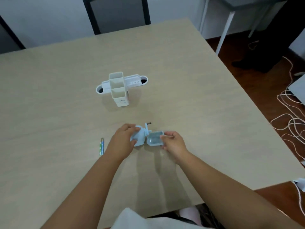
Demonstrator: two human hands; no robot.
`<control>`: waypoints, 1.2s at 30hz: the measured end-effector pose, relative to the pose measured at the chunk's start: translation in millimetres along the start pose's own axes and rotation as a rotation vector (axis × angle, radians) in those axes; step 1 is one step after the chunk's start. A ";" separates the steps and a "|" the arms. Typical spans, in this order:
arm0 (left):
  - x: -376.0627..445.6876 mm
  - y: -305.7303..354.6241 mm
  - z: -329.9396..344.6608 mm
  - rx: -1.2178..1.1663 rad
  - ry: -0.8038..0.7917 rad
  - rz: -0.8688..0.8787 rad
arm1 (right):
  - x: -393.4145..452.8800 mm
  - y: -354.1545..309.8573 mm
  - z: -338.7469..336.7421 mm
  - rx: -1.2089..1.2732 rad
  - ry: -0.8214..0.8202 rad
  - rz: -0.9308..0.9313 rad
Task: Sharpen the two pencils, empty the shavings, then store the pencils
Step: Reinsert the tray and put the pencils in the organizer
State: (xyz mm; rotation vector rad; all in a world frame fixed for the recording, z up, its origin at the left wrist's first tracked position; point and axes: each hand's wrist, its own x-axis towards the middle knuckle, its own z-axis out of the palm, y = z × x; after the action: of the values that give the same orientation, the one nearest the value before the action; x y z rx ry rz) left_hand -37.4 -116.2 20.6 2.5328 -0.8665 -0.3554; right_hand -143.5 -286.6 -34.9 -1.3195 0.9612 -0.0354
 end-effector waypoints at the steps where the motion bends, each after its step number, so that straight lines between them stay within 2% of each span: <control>1: -0.4 -1.7 1.9 -0.035 0.006 0.001 | 2.6 -1.0 6.6 -0.015 -0.025 0.000; 4: -1.1 -3.5 3.1 -0.080 0.020 0.009 | 12.1 -5.8 20.3 -0.043 -0.079 -0.014; 6: -1.3 -4.5 2.4 -0.092 0.030 -0.004 | 17.9 -11.4 23.0 -0.140 -0.081 -0.051; 8: -1.9 -4.7 3.5 -0.109 0.040 -0.009 | 18.5 -19.6 24.2 -0.238 -0.100 -0.012; 12: -3.1 -6.8 7.8 -0.125 0.064 -0.006 | 8.4 -33.9 36.2 -0.177 -0.271 0.168; 17: -4.4 -13.2 9.0 -0.147 0.069 0.007 | 6.2 -31.8 41.4 -0.170 -0.348 0.130; 20: -12.5 -15.2 -1.4 -0.218 0.146 0.008 | 2.8 -32.8 26.8 -0.148 -0.288 0.091; 22: -21.5 -24.8 -11.6 -0.280 0.295 -0.116 | -3.0 -32.4 17.0 -0.145 -0.175 -0.030; 24: -31.6 -45.3 -20.2 -0.353 0.413 -0.334 | -14.4 -33.8 10.0 -0.229 -0.090 -0.237; 26: -41.8 -69.8 -21.7 -0.435 0.404 -0.579 | -29.3 -36.3 11.2 -0.306 -0.120 -0.398; 28: -48.6 -88.8 -15.1 -0.434 0.350 -0.718 | -42.7 -39.7 21.6 -0.367 -0.220 -0.474; 32: -48.5 -108.0 -4.8 -0.410 0.305 -0.776 | -58.0 -51.0 60.0 -0.578 -0.426 -0.654; 36: -48.5 -115.6 -5.4 -0.387 0.293 -0.753 | -64.4 -54.9 101.1 -0.650 -0.541 -0.790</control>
State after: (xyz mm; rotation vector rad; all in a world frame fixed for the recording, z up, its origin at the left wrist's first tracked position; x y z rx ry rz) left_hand -13.1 -2.1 -25.5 2.3548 0.2725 -0.3195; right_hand -96.4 -189.3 40.5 -2.1013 -0.0745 0.0326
